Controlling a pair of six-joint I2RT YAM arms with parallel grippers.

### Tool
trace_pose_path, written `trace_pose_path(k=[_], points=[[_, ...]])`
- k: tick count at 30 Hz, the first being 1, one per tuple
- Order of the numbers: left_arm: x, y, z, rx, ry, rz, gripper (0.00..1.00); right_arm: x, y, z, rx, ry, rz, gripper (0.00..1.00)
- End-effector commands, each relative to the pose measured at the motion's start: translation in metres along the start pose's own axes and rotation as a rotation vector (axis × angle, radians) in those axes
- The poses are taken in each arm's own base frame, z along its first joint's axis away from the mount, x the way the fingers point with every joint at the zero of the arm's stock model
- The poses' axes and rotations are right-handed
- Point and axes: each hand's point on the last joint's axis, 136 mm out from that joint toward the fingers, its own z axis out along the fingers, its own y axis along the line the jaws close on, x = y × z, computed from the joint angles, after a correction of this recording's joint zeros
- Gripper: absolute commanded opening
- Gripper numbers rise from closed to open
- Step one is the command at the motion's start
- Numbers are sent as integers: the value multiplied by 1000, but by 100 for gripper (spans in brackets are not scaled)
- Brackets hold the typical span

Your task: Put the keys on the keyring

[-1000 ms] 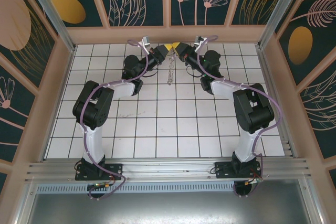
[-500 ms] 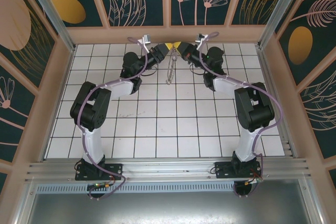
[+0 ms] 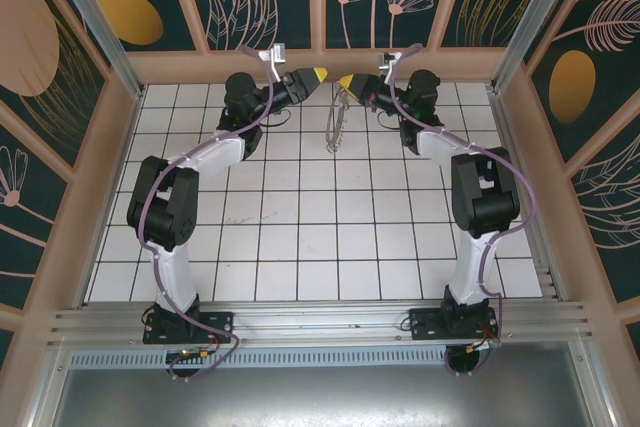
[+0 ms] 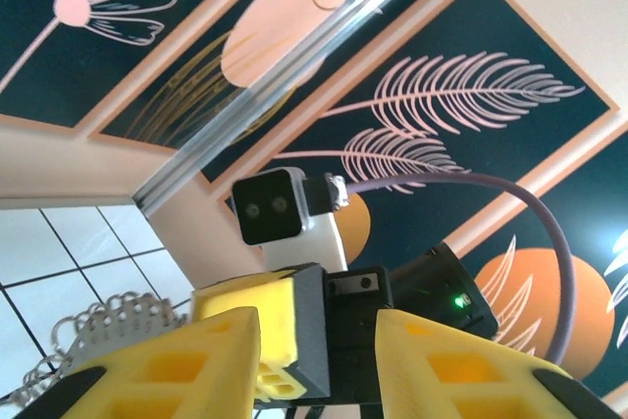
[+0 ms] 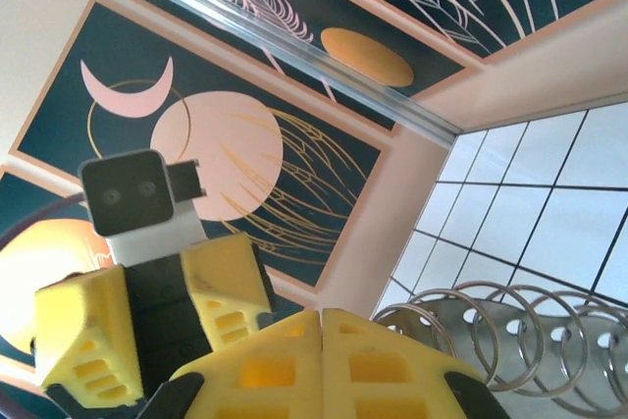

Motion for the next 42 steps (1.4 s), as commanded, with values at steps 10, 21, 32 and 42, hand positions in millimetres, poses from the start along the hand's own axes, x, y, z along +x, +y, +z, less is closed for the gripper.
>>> trace_pose_path(k=[10, 21, 32, 42], points=[[17, 20, 11, 1, 120, 8, 29, -2, 20, 3, -91, 49, -53, 0], [22, 29, 12, 11, 123, -17, 27, -2, 26, 2, -116, 38, -46, 0], [23, 27, 12, 46, 103, -46, 27, -1, 25, 5, -126, 31, -30, 0], [27, 22, 14, 75, 100, -60, 27, 0, 25, 7, -128, 32, -28, 0]])
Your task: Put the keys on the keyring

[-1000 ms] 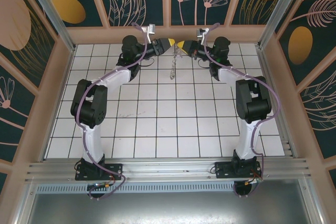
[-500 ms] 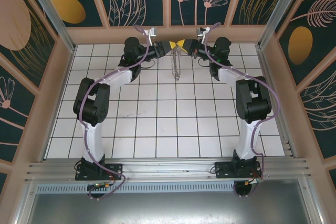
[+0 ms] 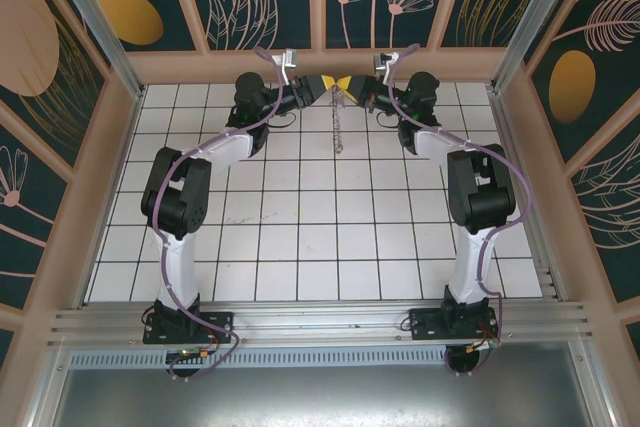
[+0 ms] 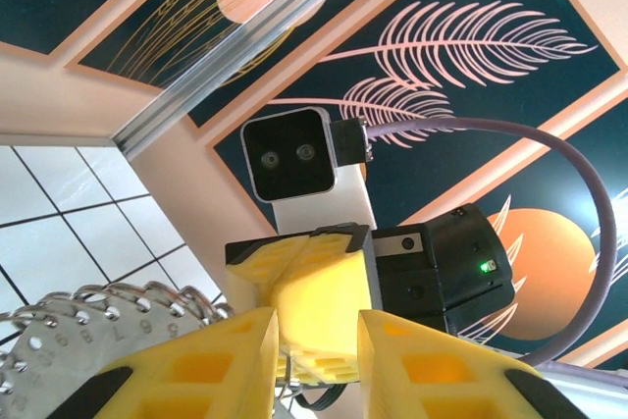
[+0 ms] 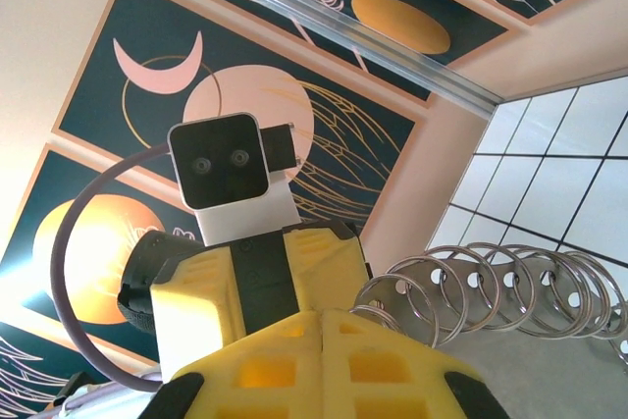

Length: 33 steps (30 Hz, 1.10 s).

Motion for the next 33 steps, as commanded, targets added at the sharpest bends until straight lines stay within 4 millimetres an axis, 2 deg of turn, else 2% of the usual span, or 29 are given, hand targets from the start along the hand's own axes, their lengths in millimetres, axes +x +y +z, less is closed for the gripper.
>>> trace_pose_path(k=[1, 10, 27, 33], points=[[2, -6, 1, 41, 1, 21, 27, -6, 19, 5, -58, -12, -75, 0], [10, 3, -2, 20, -1, 11, 27, -6, 20, 4, -57, -10, -76, 0], [15, 0, 7, 36, 9, 2, 27, -3, 25, 7, -68, -5, -81, 0], [11, -3, 7, 42, -4, 10, 15, -2, 22, 6, -64, -5, -77, 0]])
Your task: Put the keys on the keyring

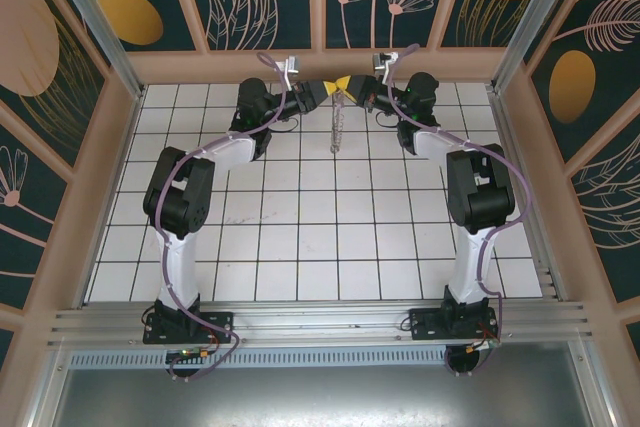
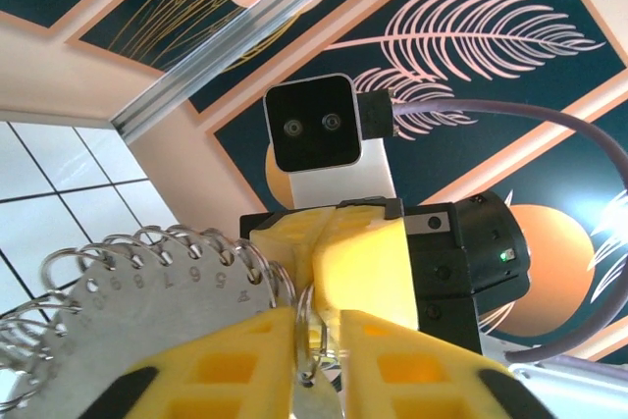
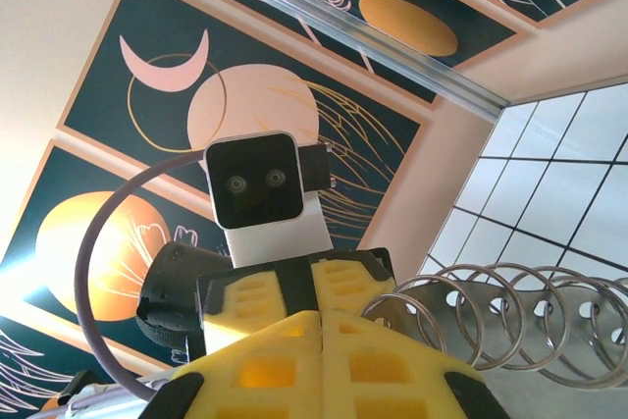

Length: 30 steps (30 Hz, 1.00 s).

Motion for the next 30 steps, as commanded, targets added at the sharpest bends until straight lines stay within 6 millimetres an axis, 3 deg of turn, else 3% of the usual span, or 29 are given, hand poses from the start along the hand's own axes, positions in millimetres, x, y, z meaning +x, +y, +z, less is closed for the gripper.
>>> trace_pose_path(k=[1, 8, 12, 15, 17, 26, 30], points=[[-4, -12, 5, 47, -17, 47, 13, -3, 18, 4, -51, -5, -64, 0], [-6, -16, 5, 67, -32, 48, 0, -2, 18, 4, -52, -1, -64, 0], [-6, -24, 5, 103, -41, 49, 0, -1, 21, 3, -55, 2, -66, 0], [-8, -31, 2, 130, -57, 51, 0, -4, 28, -2, -58, -12, -91, 27], [-9, -37, 1, 145, -62, 57, 0, -8, 33, -9, -51, -31, -109, 37], [-15, -57, -2, 192, -73, 79, 0, -13, 40, -51, 13, -115, -164, 42], [-16, -66, -4, 213, -68, 87, 0, -5, 35, -54, 61, -107, -183, 41]])
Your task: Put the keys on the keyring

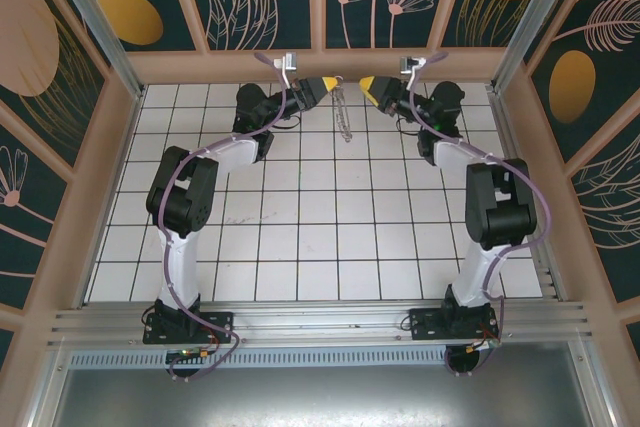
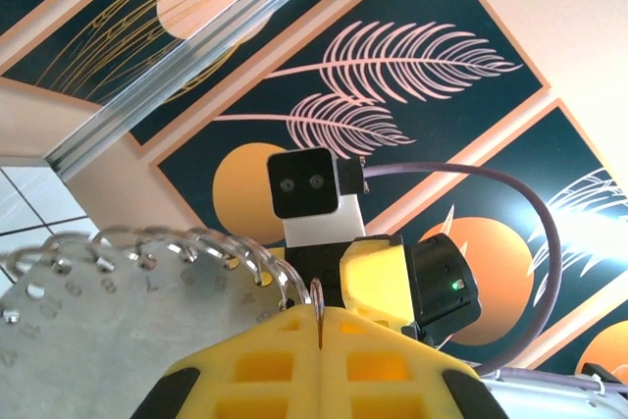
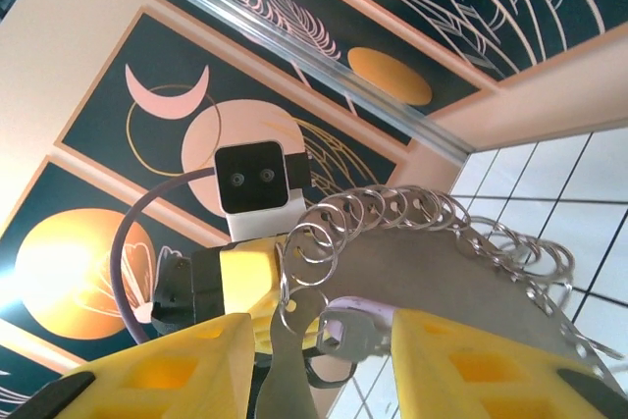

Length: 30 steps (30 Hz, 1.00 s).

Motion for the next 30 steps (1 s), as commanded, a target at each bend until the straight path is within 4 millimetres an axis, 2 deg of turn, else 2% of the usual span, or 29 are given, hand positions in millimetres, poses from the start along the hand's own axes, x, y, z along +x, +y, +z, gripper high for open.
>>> trace_pose_path(k=[1, 12, 17, 21, 25, 27, 30], points=[[-7, -40, 1, 98, -8, 72, 0, 5, 15, 0, 14, -1, -97, 41], [-4, -61, 1, 149, 18, 69, 0, 31, 12, 32, 169, 90, -279, 47], [-1, -69, 2, 162, 34, 73, 0, 34, 16, 37, 176, 102, -323, 46], [2, -77, 3, 175, 45, 79, 0, 36, 21, 33, 185, 100, -355, 44], [4, -90, 3, 198, 59, 94, 0, 39, 30, 22, 194, 84, -406, 46], [5, -97, 2, 209, 66, 105, 0, 45, 37, 14, 189, 87, -441, 50], [6, -107, 1, 224, 76, 128, 0, 58, 46, -3, 190, 91, -497, 51]])
